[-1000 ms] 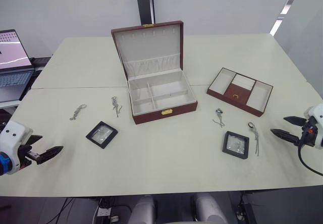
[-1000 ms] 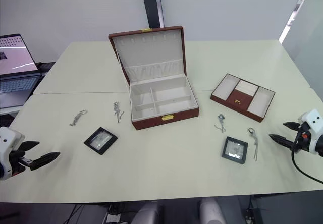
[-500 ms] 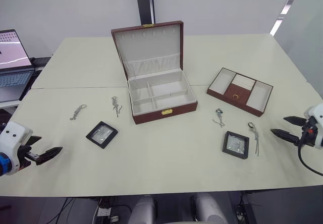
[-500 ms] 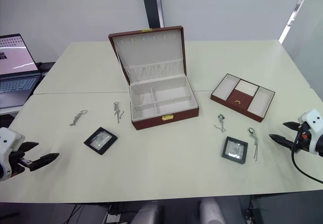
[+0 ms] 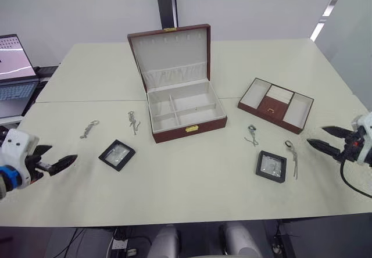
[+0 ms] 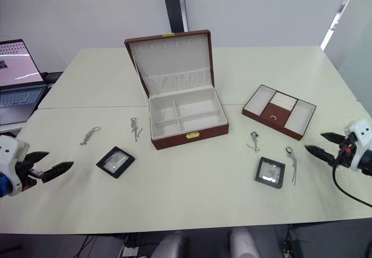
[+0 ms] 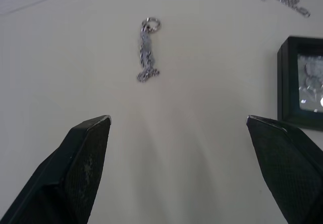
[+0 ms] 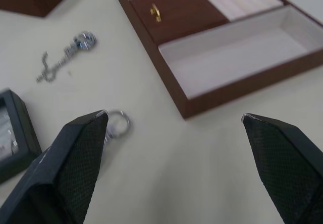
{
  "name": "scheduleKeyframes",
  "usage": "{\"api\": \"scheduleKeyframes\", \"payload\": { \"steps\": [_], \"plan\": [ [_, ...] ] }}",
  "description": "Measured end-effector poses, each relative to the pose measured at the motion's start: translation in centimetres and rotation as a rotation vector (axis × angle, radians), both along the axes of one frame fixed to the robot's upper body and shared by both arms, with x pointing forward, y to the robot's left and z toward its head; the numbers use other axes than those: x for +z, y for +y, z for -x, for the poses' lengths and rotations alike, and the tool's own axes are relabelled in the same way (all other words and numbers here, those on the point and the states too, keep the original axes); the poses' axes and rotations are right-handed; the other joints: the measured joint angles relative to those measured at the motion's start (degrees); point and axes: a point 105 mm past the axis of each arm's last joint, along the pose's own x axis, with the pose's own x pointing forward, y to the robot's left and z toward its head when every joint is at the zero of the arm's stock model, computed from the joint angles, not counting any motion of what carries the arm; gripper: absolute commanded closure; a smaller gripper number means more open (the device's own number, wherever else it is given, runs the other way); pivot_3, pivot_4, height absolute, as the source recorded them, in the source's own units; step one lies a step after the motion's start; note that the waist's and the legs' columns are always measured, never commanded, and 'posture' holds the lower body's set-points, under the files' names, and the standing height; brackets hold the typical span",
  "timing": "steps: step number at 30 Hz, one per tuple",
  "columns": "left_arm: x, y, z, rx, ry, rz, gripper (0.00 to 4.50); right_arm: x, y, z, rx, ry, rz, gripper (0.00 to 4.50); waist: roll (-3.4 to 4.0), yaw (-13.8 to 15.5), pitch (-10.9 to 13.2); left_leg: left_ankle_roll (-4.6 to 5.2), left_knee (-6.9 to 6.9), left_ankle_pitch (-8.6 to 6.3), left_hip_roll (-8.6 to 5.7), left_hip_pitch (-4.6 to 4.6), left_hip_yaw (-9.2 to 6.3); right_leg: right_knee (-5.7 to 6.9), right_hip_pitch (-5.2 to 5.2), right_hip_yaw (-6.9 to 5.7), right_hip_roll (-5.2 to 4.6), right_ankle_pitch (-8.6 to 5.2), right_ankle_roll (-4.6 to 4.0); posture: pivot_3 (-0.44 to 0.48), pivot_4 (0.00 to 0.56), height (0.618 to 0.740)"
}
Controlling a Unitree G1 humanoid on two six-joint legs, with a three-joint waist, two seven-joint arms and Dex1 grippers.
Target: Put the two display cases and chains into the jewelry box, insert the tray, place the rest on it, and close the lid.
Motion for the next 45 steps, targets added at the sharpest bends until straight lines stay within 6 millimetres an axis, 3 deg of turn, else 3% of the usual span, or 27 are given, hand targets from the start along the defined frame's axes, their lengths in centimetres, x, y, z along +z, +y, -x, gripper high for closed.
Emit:
{"api": "scheduleKeyframes", "payload": {
  "steps": [3, 6, 10, 12, 17, 20, 25, 36, 45],
  "plan": [
    [2.2, -3.1, -2.6, -0.045, -0.109, 0.067, 0.22, 2.3, 3.7, -1.5, 0.055, -0.101, -0.063, 0.0, -0.05, 0.12, -0.03, -0.01, 0.06, 0.0, -0.02, -0.12, -0.11, -0.01, -0.04, -0.08, 0.0, 0.01, 0.02, 0.0, 0.15, 0.74],
    [1.9, -4.9, -4.0, -0.07, -0.096, 0.065, 0.93, 2.1, 5.5, -2.3, 0.06, -0.104, -0.06, 0.6, -0.03, 0.2, -0.04, 0.0, 0.04, 0.0, -0.09, -0.18, -0.06, -0.05, -0.12, -0.06, -0.06, 0.01, 0.02, 0.0, 0.15, 0.74],
    [-0.7, -8.7, -5.9, -0.143, -0.028, 0.06, 2.17, 1.3, 8.2, -4.2, 0.055, -0.108, -0.051, 1.95, -0.04, 0.16, -0.04, 0.0, 0.1, 0.0, -0.08, -0.2, 0.01, 0.01, -0.18, -0.03, -0.06, 0.04, 0.03, 0.0, 0.15, 0.74],
    [-0.9, -10.3, -7.1, -0.164, -0.025, 0.053, 2.84, 1.3, 10.1, -5.3, 0.079, -0.121, -0.034, 2.52, -0.04, 0.07, -0.03, -0.01, 0.1, 0.01, -0.04, -0.2, 0.0, 0.03, -0.22, -0.05, 0.0, 0.09, 0.0, 0.0, 0.15, 0.74],
    [-0.9, -11.3, -8.6, -0.146, -0.03, 0.018, 4.4, 1.0, 14.3, -7.4, 0.143, -0.13, 0.034, 3.78, -0.04, -0.32, -0.04, -0.15, 0.07, 0.09, -0.07, -0.18, 0.07, -0.03, -0.28, -0.07, -0.04, 0.09, 0.0, 0.0, 0.15, 0.74],
    [-2.7, -12.1, -8.8, -0.138, 0.023, 0.025, 4.5, -0.4, 16.8, -8.6, 0.178, -0.095, 0.089, 4.47, -0.04, -0.38, -0.04, -0.2, 0.08, 0.12, -0.1, -0.19, 0.12, -0.03, -0.31, -0.05, -0.08, 0.09, -0.01, 0.0, 0.15, 0.74],
    [-4.5, -14.1, -9.0, -0.169, 0.066, 0.032, 4.5, -2.3, 20.3, -9.8, 0.239, -0.069, 0.175, 4.47, -0.04, -0.27, -0.04, -0.23, 0.1, 0.14, -0.09, -0.19, 0.03, 0.03, -0.31, -0.12, -0.06, 0.1, -0.02, 0.0, 0.15, 0.74],
    [-5.0, -16.4, -9.3, -0.222, 0.065, 0.05, 4.5, -3.2, 21.5, -10.9, 0.243, -0.064, 0.185, 4.47, -0.05, -0.38, -0.04, -0.26, 0.09, 0.15, -0.09, -0.17, 0.02, 0.03, -0.32, -0.11, -0.06, 0.1, -0.02, 0.0, 0.15, 0.74],
    [-5.0, -17.1, -9.1, -0.253, 0.073, 0.028, 4.5, -3.6, 21.0, -8.9, 0.333, -0.011, 0.135, 4.47, -0.05, -0.2, -0.04, -0.25, 0.09, 0.15, -0.12, -0.22, -0.03, 0.0, -0.31, -0.14, -0.08, 0.1, -0.02, 0.0, 0.15, 0.74]
  ]
}}
